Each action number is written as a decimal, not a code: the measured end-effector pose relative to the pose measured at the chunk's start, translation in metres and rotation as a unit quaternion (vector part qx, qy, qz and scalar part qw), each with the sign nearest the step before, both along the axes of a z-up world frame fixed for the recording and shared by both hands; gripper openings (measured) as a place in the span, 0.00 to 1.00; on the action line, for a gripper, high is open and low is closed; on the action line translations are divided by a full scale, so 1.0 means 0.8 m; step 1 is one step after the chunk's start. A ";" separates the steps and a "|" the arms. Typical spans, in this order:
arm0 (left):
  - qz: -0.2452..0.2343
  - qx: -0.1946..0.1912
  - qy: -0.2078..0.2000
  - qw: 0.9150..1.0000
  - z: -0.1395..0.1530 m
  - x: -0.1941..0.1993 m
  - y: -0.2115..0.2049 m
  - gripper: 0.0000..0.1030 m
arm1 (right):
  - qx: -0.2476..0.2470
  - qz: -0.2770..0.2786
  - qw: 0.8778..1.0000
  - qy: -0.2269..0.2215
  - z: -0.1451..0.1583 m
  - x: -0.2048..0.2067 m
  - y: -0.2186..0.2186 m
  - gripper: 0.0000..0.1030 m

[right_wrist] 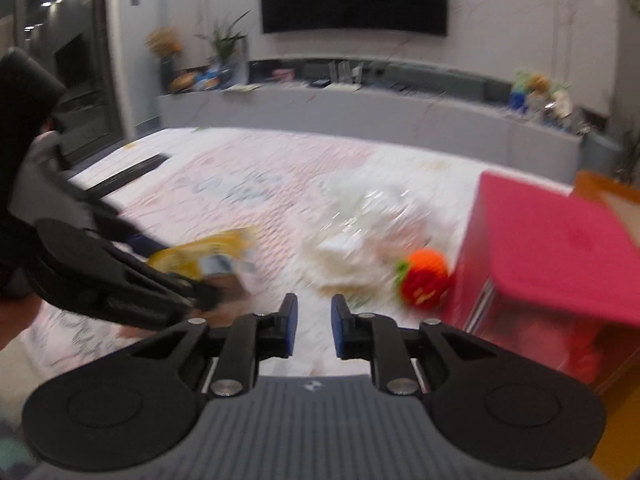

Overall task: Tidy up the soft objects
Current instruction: 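Grasp the clear plastic bag with the right tool while the left tool holds the snack bag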

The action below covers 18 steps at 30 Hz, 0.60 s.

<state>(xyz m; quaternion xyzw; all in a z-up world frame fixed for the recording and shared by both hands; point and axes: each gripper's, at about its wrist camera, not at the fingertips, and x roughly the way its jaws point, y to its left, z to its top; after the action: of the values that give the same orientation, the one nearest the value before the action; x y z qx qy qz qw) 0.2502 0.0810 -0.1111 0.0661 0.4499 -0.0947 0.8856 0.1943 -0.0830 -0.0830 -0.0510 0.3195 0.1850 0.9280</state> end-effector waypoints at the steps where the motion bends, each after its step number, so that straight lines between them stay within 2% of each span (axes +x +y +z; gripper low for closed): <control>1: 0.020 -0.001 -0.006 1.000 0.004 0.002 0.003 0.53 | -0.005 -0.014 1.000 -0.006 0.001 0.005 0.001 0.31; 2: 0.039 -0.006 -0.011 0.999 0.005 0.005 0.004 0.53 | -0.007 -0.029 0.999 -0.012 0.002 0.012 0.004 0.37; 5: 0.082 -0.029 -0.028 0.996 0.011 0.011 0.015 0.53 | -0.003 -0.065 0.998 -0.027 0.000 0.030 0.020 0.43; 8: 0.107 -0.018 -0.053 0.993 0.013 0.014 0.025 0.53 | 0.000 -0.110 0.993 -0.040 -0.007 0.053 0.037 0.56; 10: 0.122 -0.027 -0.057 0.991 0.010 0.014 0.036 0.53 | 0.006 -0.132 0.990 -0.040 -0.013 0.068 0.046 0.59; 14: 0.130 -0.070 -0.041 0.988 0.002 0.019 0.043 0.53 | -0.002 -0.157 0.987 -0.044 -0.027 0.094 0.069 0.70; 18: 0.122 -0.053 -0.046 0.990 -0.001 0.017 0.032 0.53 | -0.021 -0.169 0.985 -0.039 -0.045 0.108 0.083 0.75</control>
<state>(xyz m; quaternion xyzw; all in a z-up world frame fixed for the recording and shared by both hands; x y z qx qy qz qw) 0.2639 0.1062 -0.1123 -0.0320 0.4073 -0.0071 0.9127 0.2806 -0.0167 -0.1187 -0.0229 0.2911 0.0163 0.9563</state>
